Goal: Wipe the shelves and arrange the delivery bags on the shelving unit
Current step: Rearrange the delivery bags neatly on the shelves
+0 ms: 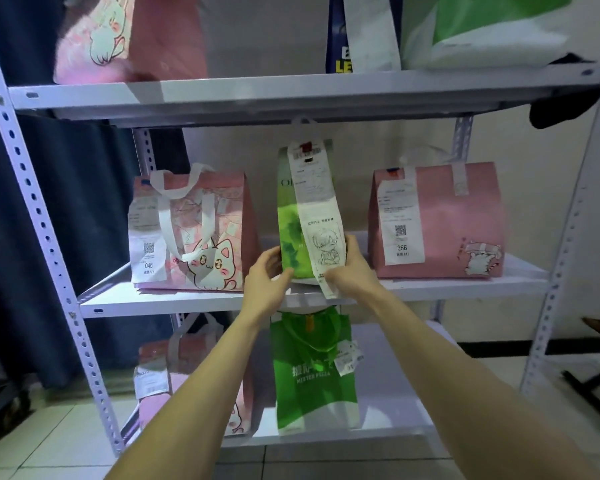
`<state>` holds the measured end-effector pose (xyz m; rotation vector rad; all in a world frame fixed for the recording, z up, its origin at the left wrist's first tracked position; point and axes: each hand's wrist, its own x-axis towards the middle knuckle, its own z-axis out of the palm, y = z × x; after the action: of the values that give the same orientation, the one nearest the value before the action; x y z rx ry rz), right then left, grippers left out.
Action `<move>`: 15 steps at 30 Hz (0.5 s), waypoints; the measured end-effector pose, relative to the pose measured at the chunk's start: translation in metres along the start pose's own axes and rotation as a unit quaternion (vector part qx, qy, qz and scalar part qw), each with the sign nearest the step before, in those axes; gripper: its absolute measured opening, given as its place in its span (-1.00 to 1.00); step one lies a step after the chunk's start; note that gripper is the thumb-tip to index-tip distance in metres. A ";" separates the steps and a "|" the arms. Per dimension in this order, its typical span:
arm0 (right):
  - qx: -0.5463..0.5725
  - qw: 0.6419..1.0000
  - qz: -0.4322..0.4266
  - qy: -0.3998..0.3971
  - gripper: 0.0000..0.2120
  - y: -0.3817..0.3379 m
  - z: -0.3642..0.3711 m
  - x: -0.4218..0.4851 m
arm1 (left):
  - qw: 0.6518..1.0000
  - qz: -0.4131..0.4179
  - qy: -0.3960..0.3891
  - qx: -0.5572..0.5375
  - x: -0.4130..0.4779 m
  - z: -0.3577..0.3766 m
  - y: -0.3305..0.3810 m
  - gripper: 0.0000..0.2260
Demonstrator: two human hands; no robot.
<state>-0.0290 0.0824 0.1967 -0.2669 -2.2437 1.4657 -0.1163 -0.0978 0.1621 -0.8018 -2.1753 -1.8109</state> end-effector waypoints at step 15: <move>-0.025 0.999 -0.027 -0.012 -0.58 0.011 -0.004 -0.003 | 0.988 0.015 -0.003 0.151 0.010 -0.005 -0.015 -0.62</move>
<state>-0.0256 0.0893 0.1870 -0.2024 -2.2911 1.3933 -0.1333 -0.1008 0.1556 -0.7646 -2.3491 -1.4162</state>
